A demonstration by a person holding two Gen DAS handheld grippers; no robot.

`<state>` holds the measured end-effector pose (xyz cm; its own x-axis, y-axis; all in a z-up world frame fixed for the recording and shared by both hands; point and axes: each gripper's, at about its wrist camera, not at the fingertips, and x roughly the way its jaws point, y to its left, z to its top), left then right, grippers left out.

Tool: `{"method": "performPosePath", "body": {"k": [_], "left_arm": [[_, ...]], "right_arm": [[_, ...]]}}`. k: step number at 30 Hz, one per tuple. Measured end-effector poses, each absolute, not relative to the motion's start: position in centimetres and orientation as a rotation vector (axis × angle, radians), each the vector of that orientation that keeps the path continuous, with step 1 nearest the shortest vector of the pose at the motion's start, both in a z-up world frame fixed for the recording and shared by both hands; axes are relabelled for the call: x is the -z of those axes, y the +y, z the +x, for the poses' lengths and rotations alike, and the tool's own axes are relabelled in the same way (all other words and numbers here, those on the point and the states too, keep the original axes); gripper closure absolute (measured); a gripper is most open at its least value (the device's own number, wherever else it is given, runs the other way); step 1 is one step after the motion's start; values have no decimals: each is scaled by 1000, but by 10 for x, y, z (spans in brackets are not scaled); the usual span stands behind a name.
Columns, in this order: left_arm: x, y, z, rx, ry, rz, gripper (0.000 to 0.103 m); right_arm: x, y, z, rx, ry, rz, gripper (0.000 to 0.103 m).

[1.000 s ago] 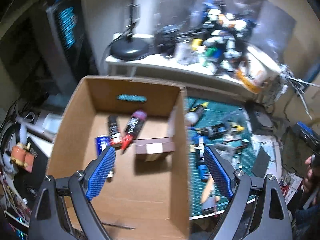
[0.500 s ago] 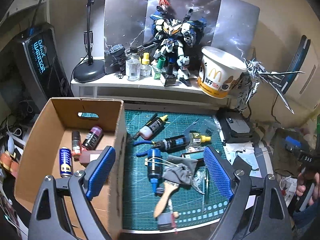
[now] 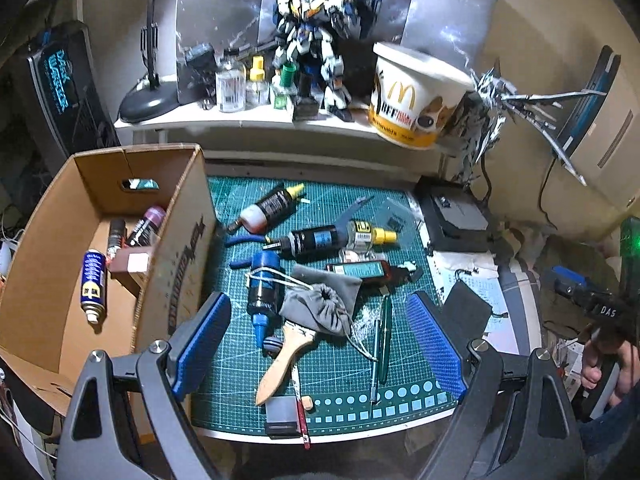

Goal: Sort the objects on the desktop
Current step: 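Raise both tools out of the box and back over the mat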

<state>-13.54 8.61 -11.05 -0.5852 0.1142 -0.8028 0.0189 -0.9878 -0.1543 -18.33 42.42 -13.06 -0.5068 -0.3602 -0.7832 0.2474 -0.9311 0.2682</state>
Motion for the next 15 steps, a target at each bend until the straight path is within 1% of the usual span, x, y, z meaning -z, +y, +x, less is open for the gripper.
{"method": "performPosePath", "body": {"k": [4,10,13,15], "left_arm": [[126,89,-140,-2718,-230,-1432,13],[137,89,-154,-2696,-253,-1416,13],[143,85,-168,-2681,-296,-1415,13],[150,77,-179,-2670,-370,-1423,13]], "right_arm": [[139,414,-189,2414,-124,1326,9],[145,399,-202,2392,-96,1348,10],[151,388,-213,2386,-127,1387,10],[154,379,-218,2387,-135,1415,10]]}}
